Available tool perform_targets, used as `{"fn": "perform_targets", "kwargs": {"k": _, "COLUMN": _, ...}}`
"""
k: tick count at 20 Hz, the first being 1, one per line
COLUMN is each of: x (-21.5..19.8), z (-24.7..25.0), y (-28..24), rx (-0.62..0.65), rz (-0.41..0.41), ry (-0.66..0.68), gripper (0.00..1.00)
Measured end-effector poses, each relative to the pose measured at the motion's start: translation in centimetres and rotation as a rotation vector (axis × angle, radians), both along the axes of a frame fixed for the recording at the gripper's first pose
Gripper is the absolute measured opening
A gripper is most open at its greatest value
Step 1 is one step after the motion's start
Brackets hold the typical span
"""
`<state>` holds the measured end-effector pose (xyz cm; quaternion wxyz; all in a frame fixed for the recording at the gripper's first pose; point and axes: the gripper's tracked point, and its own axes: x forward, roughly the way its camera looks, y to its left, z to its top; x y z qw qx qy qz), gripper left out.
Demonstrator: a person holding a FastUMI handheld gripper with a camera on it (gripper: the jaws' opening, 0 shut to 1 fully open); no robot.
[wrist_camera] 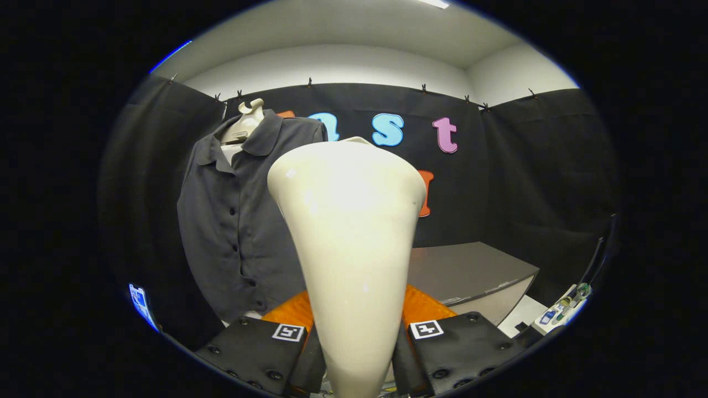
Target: Iron the clothes twice with a garment steamer, once on the left side and once on the right side.
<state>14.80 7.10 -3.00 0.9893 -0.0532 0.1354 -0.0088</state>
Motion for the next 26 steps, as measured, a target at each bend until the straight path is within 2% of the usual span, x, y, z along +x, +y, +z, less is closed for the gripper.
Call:
{"fn": "perform_targets", "kwargs": {"k": 8, "x": 0.4, "z": -1.1, "y": -1.5, "rx": 0.014, "rz": 0.030, "ry": -0.004, "gripper": 0.56}}
{"fn": "perform_targets", "kwargs": {"k": 26, "x": 1.5, "z": -2.9, "y": -2.5, "rx": 0.025, "rz": 0.022, "ry": -0.009, "gripper": 0.56}}
